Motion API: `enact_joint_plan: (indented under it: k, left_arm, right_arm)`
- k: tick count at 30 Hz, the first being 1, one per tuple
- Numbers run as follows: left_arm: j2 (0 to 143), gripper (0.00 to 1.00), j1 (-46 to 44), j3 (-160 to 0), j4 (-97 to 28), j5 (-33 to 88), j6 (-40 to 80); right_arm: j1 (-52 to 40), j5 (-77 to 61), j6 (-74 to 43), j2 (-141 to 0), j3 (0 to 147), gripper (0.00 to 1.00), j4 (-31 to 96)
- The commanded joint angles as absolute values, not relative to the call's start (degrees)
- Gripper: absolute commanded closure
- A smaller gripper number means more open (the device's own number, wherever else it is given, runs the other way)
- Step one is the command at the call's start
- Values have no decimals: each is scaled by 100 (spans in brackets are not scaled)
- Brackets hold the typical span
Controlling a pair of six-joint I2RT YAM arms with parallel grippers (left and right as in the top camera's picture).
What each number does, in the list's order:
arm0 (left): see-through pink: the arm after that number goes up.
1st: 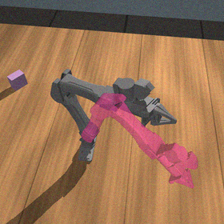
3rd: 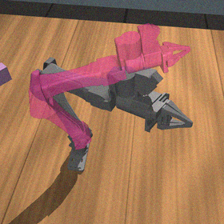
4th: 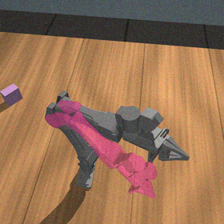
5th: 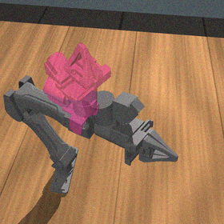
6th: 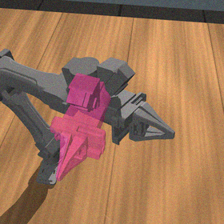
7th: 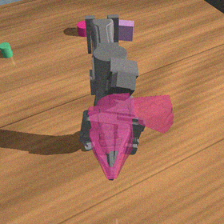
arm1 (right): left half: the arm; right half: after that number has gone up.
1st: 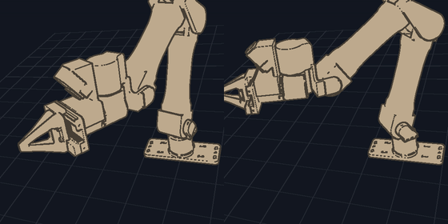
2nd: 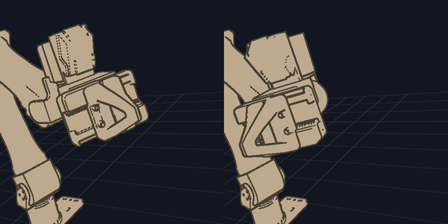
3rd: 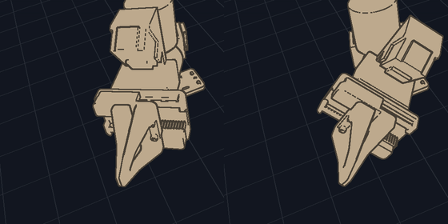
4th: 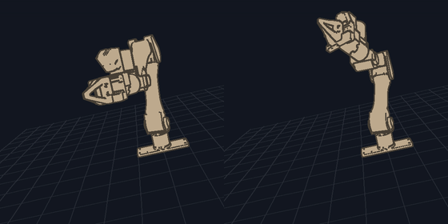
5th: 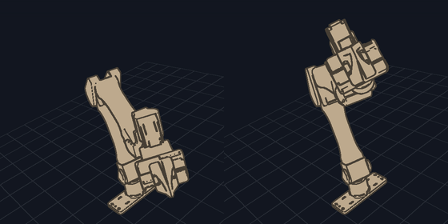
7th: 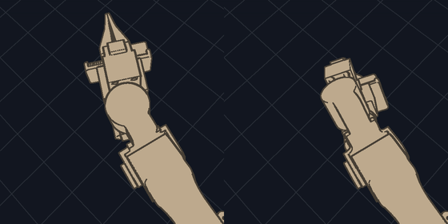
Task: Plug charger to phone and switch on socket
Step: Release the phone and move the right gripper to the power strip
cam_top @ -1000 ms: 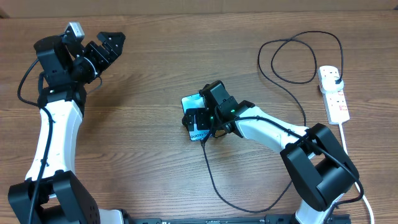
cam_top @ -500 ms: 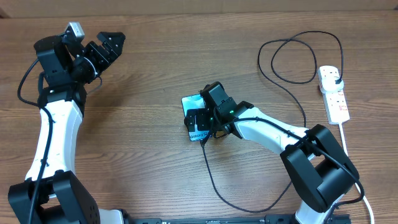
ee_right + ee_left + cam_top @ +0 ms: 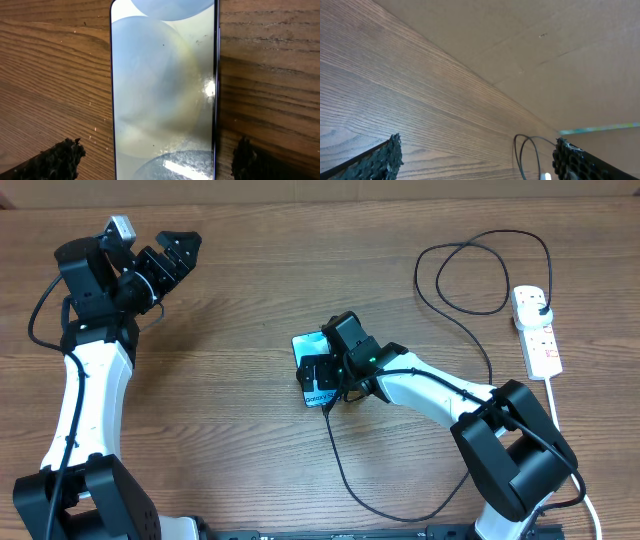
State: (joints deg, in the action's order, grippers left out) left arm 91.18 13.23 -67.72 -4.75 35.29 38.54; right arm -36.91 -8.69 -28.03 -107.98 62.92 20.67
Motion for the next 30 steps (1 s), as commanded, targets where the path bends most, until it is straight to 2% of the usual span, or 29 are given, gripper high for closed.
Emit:
enact_joint_plan:
  k: [1,14,30]
  left_arm:
    - [9065,0,1332,-6796,-471,3492,3726]
    - [9065,0,1332,-6796,-471,3492,3726]
    - [9065,0,1332,-6796,-471,3489,3726]
  right_arm:
    - [-3712,-753,-2801,-10812,6191,0,2161]
    - [-3533,-751,-2383,-9950,6477,0,2805]
    - [-1802,-749,-1918,-8917,7491,0,4626]
